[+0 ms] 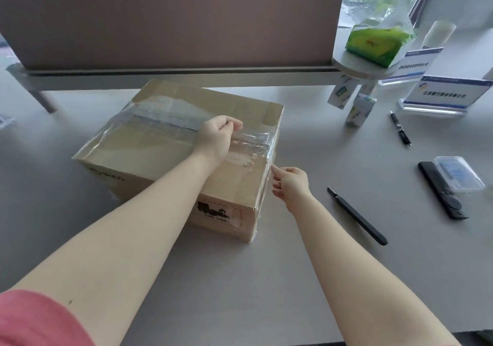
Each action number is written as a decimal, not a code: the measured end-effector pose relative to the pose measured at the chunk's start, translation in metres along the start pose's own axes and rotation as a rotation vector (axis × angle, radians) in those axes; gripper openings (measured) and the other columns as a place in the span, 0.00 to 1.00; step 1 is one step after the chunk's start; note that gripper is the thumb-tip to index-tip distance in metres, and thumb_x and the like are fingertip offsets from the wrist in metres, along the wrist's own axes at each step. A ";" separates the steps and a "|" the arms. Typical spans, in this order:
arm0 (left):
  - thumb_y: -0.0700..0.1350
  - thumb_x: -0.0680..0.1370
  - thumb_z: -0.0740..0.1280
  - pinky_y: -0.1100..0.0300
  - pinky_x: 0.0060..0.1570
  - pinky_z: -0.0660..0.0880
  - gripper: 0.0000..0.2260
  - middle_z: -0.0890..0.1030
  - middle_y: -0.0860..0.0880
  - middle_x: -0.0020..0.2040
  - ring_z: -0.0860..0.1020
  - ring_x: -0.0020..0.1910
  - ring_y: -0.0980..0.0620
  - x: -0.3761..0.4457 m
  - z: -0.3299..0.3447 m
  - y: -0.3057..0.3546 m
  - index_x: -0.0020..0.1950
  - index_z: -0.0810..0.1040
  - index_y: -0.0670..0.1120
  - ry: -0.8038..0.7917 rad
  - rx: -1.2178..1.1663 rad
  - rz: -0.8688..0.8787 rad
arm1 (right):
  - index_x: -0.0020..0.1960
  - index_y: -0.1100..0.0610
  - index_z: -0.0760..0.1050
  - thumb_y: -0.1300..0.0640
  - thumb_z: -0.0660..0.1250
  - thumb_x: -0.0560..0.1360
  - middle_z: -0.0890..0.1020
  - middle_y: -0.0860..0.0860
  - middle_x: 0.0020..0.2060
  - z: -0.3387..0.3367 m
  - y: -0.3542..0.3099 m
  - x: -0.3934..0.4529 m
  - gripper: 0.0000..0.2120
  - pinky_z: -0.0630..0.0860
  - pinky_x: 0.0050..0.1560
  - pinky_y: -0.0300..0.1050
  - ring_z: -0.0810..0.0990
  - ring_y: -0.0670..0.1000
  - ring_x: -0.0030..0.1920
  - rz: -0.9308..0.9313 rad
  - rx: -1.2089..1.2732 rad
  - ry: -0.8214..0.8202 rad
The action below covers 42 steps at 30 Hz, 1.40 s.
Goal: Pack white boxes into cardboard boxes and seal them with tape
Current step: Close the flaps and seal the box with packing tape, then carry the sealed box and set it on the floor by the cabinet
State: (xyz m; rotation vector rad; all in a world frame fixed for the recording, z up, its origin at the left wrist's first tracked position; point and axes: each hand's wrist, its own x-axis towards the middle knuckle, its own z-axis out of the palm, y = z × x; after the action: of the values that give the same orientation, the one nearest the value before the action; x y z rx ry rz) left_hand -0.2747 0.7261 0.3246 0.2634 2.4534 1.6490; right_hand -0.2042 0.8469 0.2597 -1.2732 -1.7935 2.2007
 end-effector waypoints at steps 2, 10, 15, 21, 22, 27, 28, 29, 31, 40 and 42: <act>0.36 0.80 0.54 0.67 0.49 0.72 0.14 0.77 0.52 0.40 0.75 0.44 0.53 0.007 -0.015 -0.002 0.43 0.77 0.44 0.059 -0.092 -0.029 | 0.53 0.74 0.72 0.68 0.57 0.74 0.67 0.53 0.31 0.000 -0.015 0.000 0.12 0.68 0.34 0.44 0.65 0.52 0.32 -0.086 -0.068 0.125; 0.46 0.82 0.51 0.57 0.45 0.63 0.15 0.75 0.45 0.46 0.72 0.51 0.46 0.062 -0.118 -0.015 0.59 0.72 0.40 0.169 0.278 0.030 | 0.29 0.56 0.59 0.58 0.60 0.74 0.64 0.52 0.27 0.038 -0.068 -0.009 0.17 0.61 0.30 0.43 0.64 0.54 0.30 -0.295 -0.426 0.358; 0.53 0.81 0.52 0.50 0.60 0.68 0.23 0.70 0.40 0.68 0.70 0.66 0.39 0.094 -0.165 -0.055 0.70 0.62 0.39 -0.042 0.629 -0.188 | 0.52 0.62 0.71 0.55 0.59 0.76 0.75 0.55 0.42 0.063 -0.053 -0.014 0.11 0.65 0.38 0.44 0.74 0.59 0.47 -0.202 -0.585 0.471; 0.57 0.80 0.55 0.54 0.62 0.67 0.27 0.68 0.44 0.72 0.69 0.68 0.41 0.113 -0.178 -0.074 0.72 0.63 0.39 -0.210 0.590 -0.148 | 0.53 0.63 0.74 0.48 0.61 0.77 0.77 0.59 0.47 0.060 -0.050 -0.018 0.17 0.69 0.42 0.45 0.74 0.56 0.41 -0.135 -0.547 0.437; 0.58 0.79 0.56 0.53 0.62 0.67 0.29 0.68 0.43 0.71 0.69 0.67 0.41 0.116 -0.179 -0.078 0.71 0.63 0.38 -0.229 0.525 -0.181 | 0.49 0.61 0.74 0.48 0.61 0.77 0.76 0.58 0.43 0.059 -0.049 -0.020 0.15 0.68 0.38 0.45 0.72 0.55 0.36 -0.121 -0.506 0.412; 0.58 0.76 0.63 0.51 0.65 0.66 0.33 0.69 0.40 0.70 0.68 0.67 0.39 0.118 -0.182 -0.085 0.71 0.63 0.37 -0.260 0.152 -0.371 | 0.48 0.58 0.73 0.48 0.60 0.78 0.75 0.53 0.35 0.061 -0.046 -0.030 0.13 0.69 0.35 0.42 0.72 0.51 0.32 -0.115 -0.348 0.340; 0.58 0.75 0.64 0.51 0.67 0.64 0.33 0.68 0.41 0.71 0.67 0.69 0.41 0.119 -0.183 -0.085 0.72 0.63 0.37 -0.275 0.087 -0.400 | 0.49 0.58 0.73 0.48 0.60 0.78 0.75 0.52 0.35 0.062 -0.046 -0.031 0.12 0.69 0.35 0.42 0.72 0.51 0.32 -0.117 -0.336 0.345; 0.59 0.75 0.65 0.50 0.70 0.62 0.33 0.68 0.43 0.71 0.66 0.70 0.42 0.120 -0.184 -0.086 0.72 0.64 0.39 -0.292 0.032 -0.421 | 0.50 0.57 0.73 0.48 0.60 0.78 0.75 0.52 0.34 0.063 -0.045 -0.030 0.12 0.69 0.36 0.42 0.72 0.51 0.32 -0.116 -0.331 0.354; 0.60 0.74 0.65 0.47 0.72 0.60 0.33 0.68 0.44 0.72 0.65 0.71 0.43 0.122 -0.186 -0.090 0.71 0.66 0.41 -0.337 -0.016 -0.434 | 0.50 0.57 0.73 0.48 0.60 0.78 0.75 0.52 0.35 0.064 -0.046 -0.027 0.13 0.68 0.36 0.42 0.71 0.51 0.32 -0.114 -0.331 0.369; 0.57 0.76 0.63 0.45 0.70 0.62 0.27 0.70 0.44 0.69 0.69 0.67 0.43 0.126 -0.187 -0.082 0.69 0.69 0.41 -0.429 0.003 -0.464 | 0.48 0.57 0.71 0.50 0.58 0.80 0.73 0.51 0.36 0.065 -0.035 -0.041 0.10 0.68 0.29 0.39 0.70 0.49 0.33 -0.115 -0.307 0.416; 0.55 0.78 0.62 0.49 0.61 0.69 0.21 0.75 0.45 0.55 0.72 0.59 0.44 0.123 -0.182 -0.077 0.63 0.74 0.41 -0.459 0.026 -0.434 | 0.50 0.56 0.71 0.51 0.58 0.79 0.74 0.52 0.41 0.062 -0.028 -0.056 0.09 0.68 0.29 0.40 0.70 0.49 0.34 -0.118 -0.254 0.438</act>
State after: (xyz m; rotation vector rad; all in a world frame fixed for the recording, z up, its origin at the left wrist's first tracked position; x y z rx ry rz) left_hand -0.4417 0.5643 0.3158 0.0876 2.0100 1.2161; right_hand -0.2164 0.7786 0.3147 -1.5027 -1.9375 1.5159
